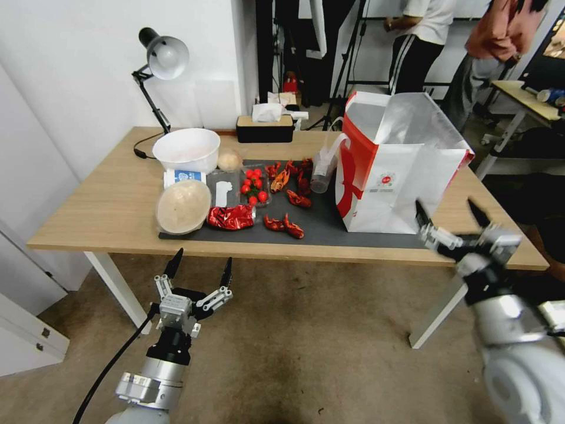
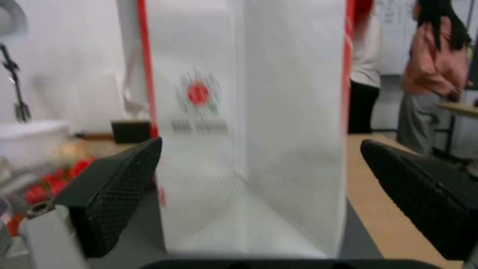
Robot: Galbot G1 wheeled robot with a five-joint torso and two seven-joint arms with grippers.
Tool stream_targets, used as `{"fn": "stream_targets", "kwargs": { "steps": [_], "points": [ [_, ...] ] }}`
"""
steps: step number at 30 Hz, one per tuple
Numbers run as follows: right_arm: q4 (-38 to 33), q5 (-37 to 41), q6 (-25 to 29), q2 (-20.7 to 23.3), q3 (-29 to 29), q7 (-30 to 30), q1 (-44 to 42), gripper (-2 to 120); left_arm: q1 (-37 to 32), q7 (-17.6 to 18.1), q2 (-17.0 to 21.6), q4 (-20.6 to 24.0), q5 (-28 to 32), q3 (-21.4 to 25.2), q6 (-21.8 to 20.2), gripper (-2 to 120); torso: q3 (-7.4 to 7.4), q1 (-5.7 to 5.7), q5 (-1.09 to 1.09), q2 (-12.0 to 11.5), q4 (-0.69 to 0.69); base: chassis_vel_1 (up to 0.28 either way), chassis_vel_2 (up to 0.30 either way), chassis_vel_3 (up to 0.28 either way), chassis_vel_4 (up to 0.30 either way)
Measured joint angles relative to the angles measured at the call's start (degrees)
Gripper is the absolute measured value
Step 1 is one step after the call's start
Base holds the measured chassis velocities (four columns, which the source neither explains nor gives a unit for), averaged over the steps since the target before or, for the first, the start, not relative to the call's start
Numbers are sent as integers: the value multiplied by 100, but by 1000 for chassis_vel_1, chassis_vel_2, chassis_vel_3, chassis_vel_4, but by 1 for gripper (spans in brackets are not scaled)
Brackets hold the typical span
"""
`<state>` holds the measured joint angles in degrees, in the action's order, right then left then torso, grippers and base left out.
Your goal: Pick up the food delivery bag from the floor and place it on the table.
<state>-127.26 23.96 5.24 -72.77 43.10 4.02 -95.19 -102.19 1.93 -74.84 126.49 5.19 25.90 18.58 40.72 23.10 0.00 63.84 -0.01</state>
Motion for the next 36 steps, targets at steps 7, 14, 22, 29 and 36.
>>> {"fn": "stream_targets", "kwargs": {
  "steps": [7,14,22,29,36],
  "points": [
    [778,-410,843,-407,-61,578,-121,100,47,342,21,-154,-123,-34,-201,95,0,1,-1,0,1,0,0,0,0],
    [984,-250,1166,-517,-64,981,-120,100,144,757,73,-229,-112,16,-519,96,0,1,-1,0,0,0,0,0,0],
    [1040,-325,1224,-538,-42,884,86,100,206,749,64,-438,-53,14,-464,96,0,2,-1,0,1,0,0,0,0],
    [1056,-330,1227,-530,-16,833,87,100,240,688,66,-584,-33,65,-328,96,0,1,0,0,0,0,0,0,0],
    [1056,-327,1223,-525,-14,827,85,100,241,682,66,-587,-37,67,-320,96,0,1,0,0,0,0,0,0,0]
  ]
}}
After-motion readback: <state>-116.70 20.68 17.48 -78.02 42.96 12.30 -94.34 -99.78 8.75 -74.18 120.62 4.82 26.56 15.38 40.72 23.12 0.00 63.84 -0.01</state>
